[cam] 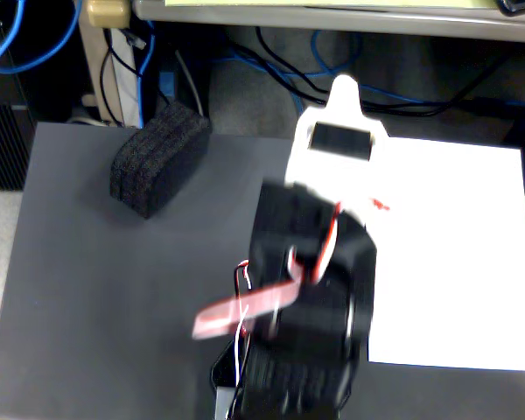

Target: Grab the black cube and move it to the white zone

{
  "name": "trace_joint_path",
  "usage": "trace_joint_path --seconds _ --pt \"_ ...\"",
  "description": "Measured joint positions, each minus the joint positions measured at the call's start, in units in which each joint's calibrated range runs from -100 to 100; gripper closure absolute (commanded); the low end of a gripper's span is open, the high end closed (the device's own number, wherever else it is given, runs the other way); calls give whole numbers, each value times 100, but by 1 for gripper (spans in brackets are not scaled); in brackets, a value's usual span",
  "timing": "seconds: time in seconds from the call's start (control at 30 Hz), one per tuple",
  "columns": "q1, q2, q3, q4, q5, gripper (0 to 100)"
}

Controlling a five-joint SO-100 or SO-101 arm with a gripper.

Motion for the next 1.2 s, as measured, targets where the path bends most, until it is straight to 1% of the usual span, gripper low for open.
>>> trace_joint_path --seconds 0.1,0.17,0.2,0.27,0.37,0.43,0.57,0.63,0.8,0.97,1.07,1.13,1.2 --pt "0 0 -1773 1044 551 98" --pt "7 0 -2815 1840 677 98" --pt "7 -8 -3117 2191 729 98" --pt "-266 158 -3336 2448 818 98" --pt "-1130 1640 -3437 2490 823 98" --pt "-1403 2855 -3437 2405 834 98" --pt "-1942 4469 -3428 2097 834 98" --pt "-2260 5135 -3428 2088 1033 98" --pt "-2334 6392 -3428 2088 1652 98" --pt "-2334 7241 -3437 2071 2192 97" --pt "-2467 7599 -4241 2302 2261 86" --pt "-2999 7965 -4707 2430 2229 86" --pt "-3198 8406 -4872 2430 2156 86"
